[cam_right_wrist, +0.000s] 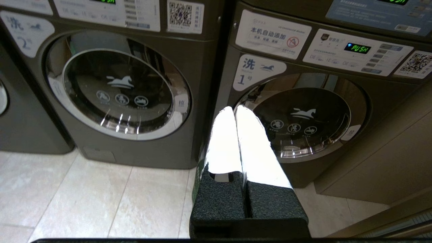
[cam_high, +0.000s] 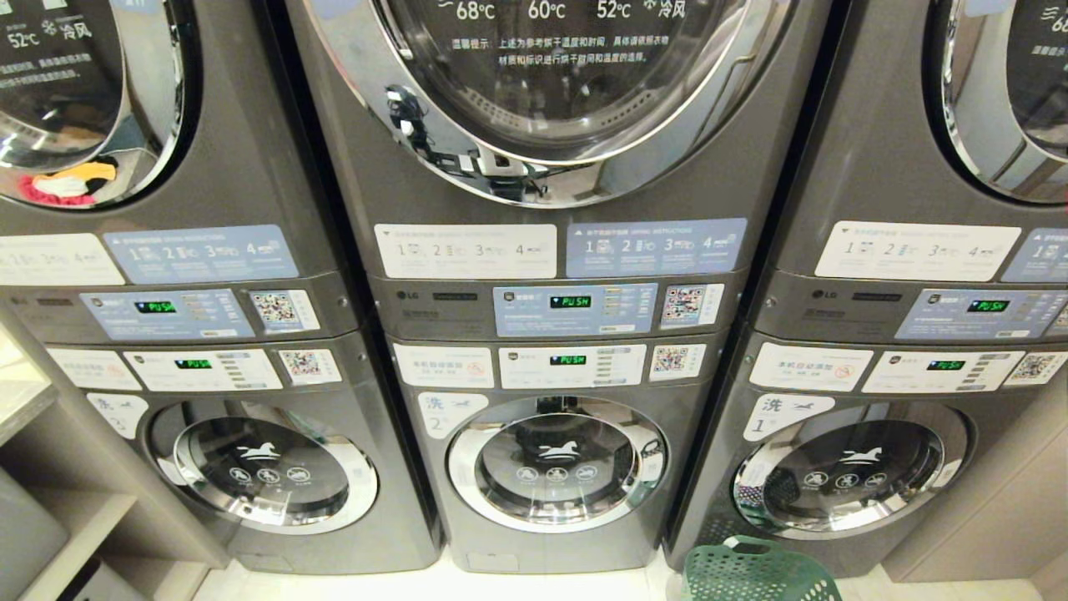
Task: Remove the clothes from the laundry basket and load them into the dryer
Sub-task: Close the dryer
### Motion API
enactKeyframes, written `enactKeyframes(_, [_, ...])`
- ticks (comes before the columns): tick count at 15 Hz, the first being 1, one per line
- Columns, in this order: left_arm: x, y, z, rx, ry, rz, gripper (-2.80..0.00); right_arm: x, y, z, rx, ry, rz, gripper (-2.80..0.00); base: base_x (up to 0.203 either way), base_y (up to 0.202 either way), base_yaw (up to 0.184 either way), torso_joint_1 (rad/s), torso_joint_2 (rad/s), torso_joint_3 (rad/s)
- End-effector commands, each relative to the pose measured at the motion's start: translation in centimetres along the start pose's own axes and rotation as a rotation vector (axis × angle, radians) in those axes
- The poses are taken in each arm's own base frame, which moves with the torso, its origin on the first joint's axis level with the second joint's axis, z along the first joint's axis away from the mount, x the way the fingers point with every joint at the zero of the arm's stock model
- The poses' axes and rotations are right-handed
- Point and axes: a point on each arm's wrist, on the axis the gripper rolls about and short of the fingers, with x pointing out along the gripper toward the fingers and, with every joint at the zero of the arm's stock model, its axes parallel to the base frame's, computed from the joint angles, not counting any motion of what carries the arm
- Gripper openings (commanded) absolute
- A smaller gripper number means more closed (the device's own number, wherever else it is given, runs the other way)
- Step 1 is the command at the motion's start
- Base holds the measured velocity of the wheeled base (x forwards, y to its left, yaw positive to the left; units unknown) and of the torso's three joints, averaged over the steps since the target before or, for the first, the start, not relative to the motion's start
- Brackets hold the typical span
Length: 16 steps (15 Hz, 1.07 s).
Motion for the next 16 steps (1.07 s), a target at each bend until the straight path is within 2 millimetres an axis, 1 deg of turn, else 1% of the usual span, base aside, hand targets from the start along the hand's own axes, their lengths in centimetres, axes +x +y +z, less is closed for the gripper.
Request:
enactKeyframes(1, [0.02, 0.0, -0.04, 0.0, 0.003, 0.001, -2.8, -0.3, 0.03, -0.13, 0.001, -0.041, -0.007, -2.8, 0.0, 0.0, 0.0, 0.0, 0.0, 0.0])
enactKeyframes(5, [0.02, 0.0, -0.06, 0.001, 0.004, 0.0, -2.8, -0.32, 0.03, -0.1, 0.001, -0.039, -0.009, -2.8, 0.0, 0.0, 0.0, 0.0, 0.0, 0.0])
enactKeyframes(16, [0.02, 0.0, -0.06, 0.004, 0.004, 0.0, -2.8, -0.32, 0.03, -0.1, 0.003, -0.039, -0.008, -2.8, 0.19, 0.0, -0.002, 0.003, 0.0, -0.002])
